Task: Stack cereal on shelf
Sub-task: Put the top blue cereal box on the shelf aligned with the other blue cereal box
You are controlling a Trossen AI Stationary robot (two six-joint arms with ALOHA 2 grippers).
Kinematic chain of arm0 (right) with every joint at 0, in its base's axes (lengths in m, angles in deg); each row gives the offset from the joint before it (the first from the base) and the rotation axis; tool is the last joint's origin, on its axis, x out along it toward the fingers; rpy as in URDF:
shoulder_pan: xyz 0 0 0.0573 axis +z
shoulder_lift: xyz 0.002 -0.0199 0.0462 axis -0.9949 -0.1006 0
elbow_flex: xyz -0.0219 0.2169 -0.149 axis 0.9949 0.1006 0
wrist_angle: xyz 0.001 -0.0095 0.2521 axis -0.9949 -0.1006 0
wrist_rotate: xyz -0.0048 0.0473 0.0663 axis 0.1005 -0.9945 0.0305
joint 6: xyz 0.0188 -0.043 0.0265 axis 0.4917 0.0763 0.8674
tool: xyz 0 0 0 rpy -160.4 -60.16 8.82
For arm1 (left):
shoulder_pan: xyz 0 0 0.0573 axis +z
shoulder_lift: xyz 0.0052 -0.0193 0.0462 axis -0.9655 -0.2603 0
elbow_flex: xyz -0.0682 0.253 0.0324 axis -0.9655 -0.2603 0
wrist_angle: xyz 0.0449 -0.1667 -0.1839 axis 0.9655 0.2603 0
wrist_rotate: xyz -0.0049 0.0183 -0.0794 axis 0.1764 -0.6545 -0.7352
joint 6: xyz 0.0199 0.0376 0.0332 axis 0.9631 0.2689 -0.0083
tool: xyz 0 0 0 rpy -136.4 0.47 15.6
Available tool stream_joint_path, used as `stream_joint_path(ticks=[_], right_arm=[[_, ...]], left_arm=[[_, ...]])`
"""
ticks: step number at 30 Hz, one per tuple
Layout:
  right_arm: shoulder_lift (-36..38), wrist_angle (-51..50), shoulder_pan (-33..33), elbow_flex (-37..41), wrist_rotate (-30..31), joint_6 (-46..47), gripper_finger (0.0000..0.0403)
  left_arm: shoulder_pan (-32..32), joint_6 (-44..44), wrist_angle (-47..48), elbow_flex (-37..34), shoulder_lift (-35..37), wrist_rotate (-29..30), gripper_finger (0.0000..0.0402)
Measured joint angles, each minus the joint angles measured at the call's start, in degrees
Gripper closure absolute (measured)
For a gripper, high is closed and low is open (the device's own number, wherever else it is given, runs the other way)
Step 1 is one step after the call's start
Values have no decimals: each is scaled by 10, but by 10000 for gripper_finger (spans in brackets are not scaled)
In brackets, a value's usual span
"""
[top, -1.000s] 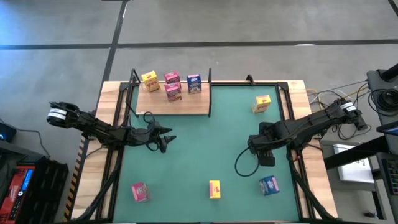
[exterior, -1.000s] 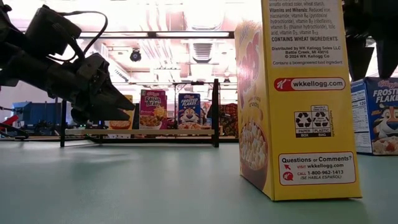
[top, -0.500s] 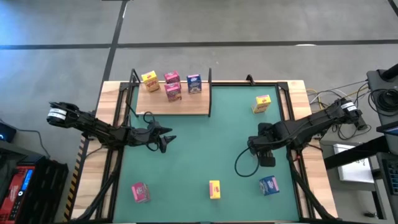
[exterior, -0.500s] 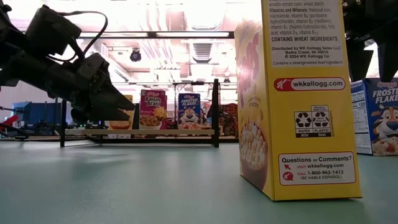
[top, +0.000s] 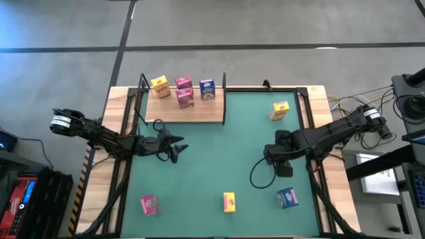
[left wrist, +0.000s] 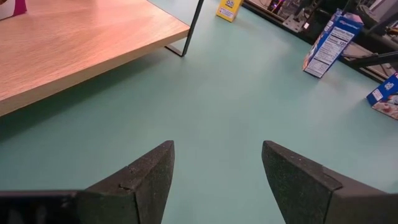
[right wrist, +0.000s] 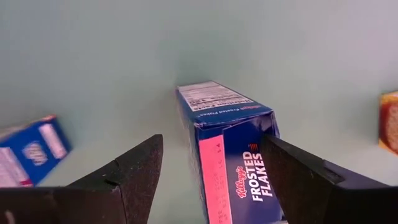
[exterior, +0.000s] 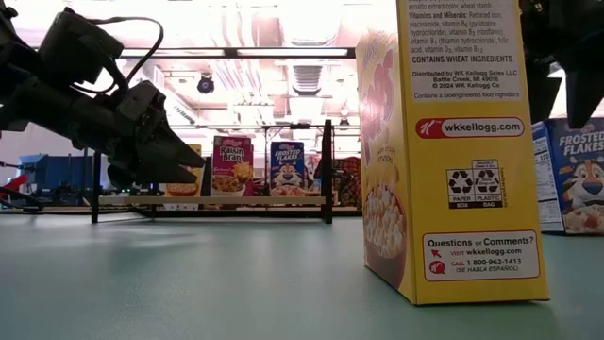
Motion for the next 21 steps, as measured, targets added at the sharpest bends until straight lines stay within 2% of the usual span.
stream_joint_path(ticks=[6, 21], right_arm=[[0, 2, 0, -30, -23, 5, 143], [0, -14, 0, -25, 23, -10, 142]], left_arm=[[0, 0, 0, 0, 0, 0, 174], [0, 0, 5, 0, 0, 0, 174]])
